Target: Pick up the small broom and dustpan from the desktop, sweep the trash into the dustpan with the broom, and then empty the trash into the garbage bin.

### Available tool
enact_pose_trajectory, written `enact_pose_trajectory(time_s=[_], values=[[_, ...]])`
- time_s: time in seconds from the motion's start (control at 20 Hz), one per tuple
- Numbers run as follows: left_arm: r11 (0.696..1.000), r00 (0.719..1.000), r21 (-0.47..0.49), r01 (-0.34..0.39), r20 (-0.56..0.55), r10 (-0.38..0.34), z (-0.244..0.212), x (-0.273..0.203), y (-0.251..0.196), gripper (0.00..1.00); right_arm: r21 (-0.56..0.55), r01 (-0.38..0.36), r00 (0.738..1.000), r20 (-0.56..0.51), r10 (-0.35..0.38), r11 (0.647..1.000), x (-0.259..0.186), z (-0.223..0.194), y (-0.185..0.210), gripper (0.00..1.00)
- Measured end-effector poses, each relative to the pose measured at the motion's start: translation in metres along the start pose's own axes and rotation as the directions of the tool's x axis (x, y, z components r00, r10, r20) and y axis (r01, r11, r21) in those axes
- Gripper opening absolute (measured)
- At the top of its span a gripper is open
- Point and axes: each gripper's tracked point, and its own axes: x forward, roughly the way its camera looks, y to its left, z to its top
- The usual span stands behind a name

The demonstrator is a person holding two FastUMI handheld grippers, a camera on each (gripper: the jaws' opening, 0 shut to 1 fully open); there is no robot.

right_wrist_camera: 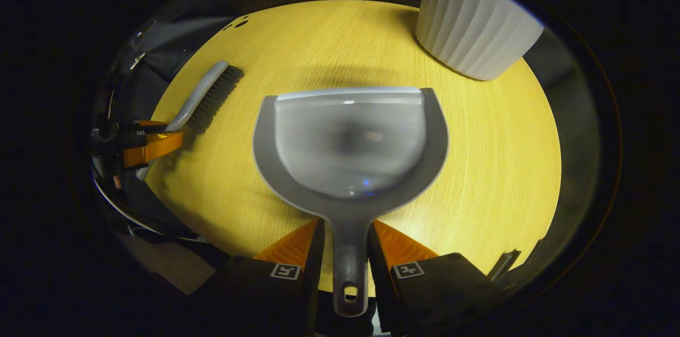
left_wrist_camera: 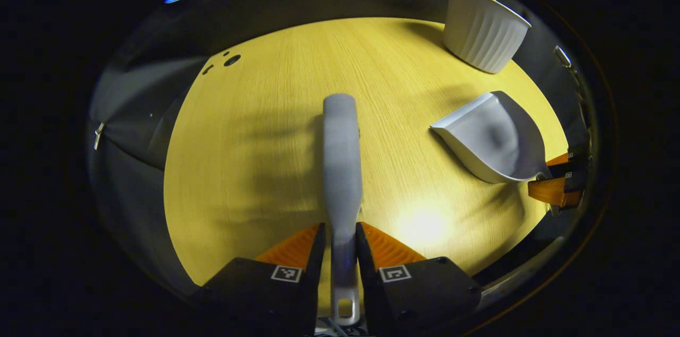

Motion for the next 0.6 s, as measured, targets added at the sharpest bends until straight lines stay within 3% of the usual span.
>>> enact_pose_trajectory(time_s=[0.05,0.1,0.15,0.4,0.6], values=[[1.000,1.000,0.003,-0.002,0.006,0.002,0.000,-0.003,0.000,0.39,-0.007,-0.007,1.000,0.000,0.007,1.000,-0.007,0.000,0.001,0.50],[1.000,1.000,0.005,0.000,0.014,0.000,0.000,-0.007,-0.001,0.43,-0.014,-0.010,1.000,0.003,0.010,1.000,-0.014,-0.001,0.001,0.60],[1.000,1.000,0.005,-0.001,0.021,0.001,0.001,-0.012,-0.001,0.44,-0.020,-0.009,1.000,0.013,0.009,1.000,-0.021,0.001,0.001,0.53],[1.000,0.996,0.010,-0.012,0.084,0.012,0.014,-0.039,0.004,0.51,-0.026,0.020,0.992,0.124,-0.016,0.999,-0.066,0.023,-0.003,0.53],[1.000,0.980,-0.005,-0.019,0.199,0.020,0.041,-0.067,0.009,0.52,-0.017,-0.004,0.966,0.259,0.008,1.000,-0.099,0.053,0.004,0.53]])
